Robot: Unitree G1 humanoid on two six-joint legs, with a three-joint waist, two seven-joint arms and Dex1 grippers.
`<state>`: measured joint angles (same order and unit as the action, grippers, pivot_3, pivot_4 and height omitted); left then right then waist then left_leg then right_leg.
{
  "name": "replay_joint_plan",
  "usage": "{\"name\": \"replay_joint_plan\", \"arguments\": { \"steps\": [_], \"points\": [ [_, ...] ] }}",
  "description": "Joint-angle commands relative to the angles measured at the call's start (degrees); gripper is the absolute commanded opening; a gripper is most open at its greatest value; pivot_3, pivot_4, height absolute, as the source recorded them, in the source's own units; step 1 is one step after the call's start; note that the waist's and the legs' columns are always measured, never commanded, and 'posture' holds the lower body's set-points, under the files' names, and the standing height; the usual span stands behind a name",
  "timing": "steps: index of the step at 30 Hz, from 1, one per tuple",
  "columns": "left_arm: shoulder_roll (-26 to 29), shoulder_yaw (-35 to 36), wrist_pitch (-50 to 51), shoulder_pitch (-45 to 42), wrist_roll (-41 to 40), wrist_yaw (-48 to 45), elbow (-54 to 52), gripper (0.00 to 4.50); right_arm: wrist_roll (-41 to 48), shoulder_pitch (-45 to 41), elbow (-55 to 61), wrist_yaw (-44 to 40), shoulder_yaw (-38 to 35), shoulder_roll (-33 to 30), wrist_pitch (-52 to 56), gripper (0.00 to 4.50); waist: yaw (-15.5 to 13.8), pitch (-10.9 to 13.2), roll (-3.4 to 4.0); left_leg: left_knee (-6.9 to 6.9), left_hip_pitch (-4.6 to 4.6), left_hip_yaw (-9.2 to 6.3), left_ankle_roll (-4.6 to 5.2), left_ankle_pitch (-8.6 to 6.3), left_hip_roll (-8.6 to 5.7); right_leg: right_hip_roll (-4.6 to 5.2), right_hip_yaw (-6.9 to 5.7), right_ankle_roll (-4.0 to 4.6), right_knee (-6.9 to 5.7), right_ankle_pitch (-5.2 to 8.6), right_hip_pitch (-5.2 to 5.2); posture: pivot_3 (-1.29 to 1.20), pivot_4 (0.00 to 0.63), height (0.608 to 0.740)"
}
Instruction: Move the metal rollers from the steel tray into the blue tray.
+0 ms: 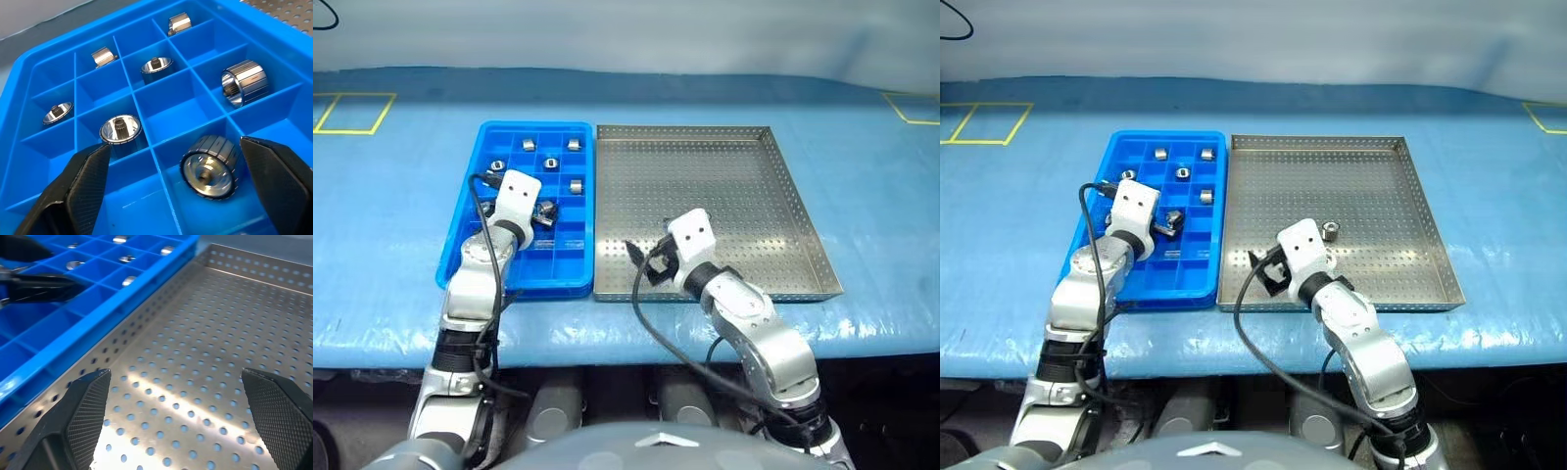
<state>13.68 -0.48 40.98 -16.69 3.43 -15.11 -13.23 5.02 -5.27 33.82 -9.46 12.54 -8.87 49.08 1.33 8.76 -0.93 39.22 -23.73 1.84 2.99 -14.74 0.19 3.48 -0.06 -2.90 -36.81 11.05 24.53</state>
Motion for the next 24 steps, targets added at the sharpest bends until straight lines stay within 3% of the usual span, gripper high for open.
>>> {"name": "replay_joint_plan", "arguments": {
  "steps": [1, 4, 7, 13, 24],
  "points": [
    [-2.33, -0.45, -5.90, 1.59, -2.29, 0.32, -7.37, 4.48, -2.23, -4.72, -1.31, 5.37, -5.63, 1.70, 5.02, 4.50, 0.03, 0.00, 0.00, 0.02, -0.01, 0.02, 0.01, 0.00, -0.01, 0.03, 0.00, 0.03, 0.01, -0.03, 0.01, -0.09, 0.150, 0.740],
    [-5.13, -0.61, -13.29, 5.40, -3.86, 1.33, -10.25, 4.48, -2.48, -8.99, -5.01, 6.97, -8.55, 2.69, 6.34, 4.50, 0.56, -0.01, 0.02, 0.00, 0.04, 0.08, -0.01, 0.00, 0.05, 0.02, 0.00, 0.17, 0.01, -0.09, 0.04, -0.09, 0.150, 0.740],
    [-4.50, -3.61, -16.57, 9.83, -4.24, -1.13, -12.46, 4.48, -3.41, -12.17, -8.97, 9.08, -10.51, 3.31, 8.29, 4.50, 0.81, -0.01, 0.03, -0.08, 0.09, 0.13, -0.03, 0.01, 0.12, -0.03, -0.03, 0.31, -0.02, -0.05, 0.06, -0.08, 0.150, 0.740],
    [-0.32, -9.16, -15.84, 17.06, -8.64, -9.29, -16.70, 4.48, -2.98, -16.59, -16.03, 9.86, -13.18, 3.86, 11.11, 4.50, 0.77, 0.00, 0.05, -0.10, 0.07, 0.16, -0.03, 0.01, 0.14, -0.09, -0.03, 0.36, -0.03, -0.01, 0.07, -0.05, 0.150, 0.740],
    [7.75, -18.38, -12.09, 21.23, -13.91, -19.99, -20.77, 4.48, -1.55, -21.48, -23.98, 10.19, -16.41, 5.26, 13.45, 4.50, 0.81, 0.05, 0.16, -0.11, 0.08, 0.15, -0.02, 0.02, 0.17, -0.14, -0.04, 0.34, -0.02, 0.01, 0.08, -0.03, 0.150, 0.740]
  ]
}}
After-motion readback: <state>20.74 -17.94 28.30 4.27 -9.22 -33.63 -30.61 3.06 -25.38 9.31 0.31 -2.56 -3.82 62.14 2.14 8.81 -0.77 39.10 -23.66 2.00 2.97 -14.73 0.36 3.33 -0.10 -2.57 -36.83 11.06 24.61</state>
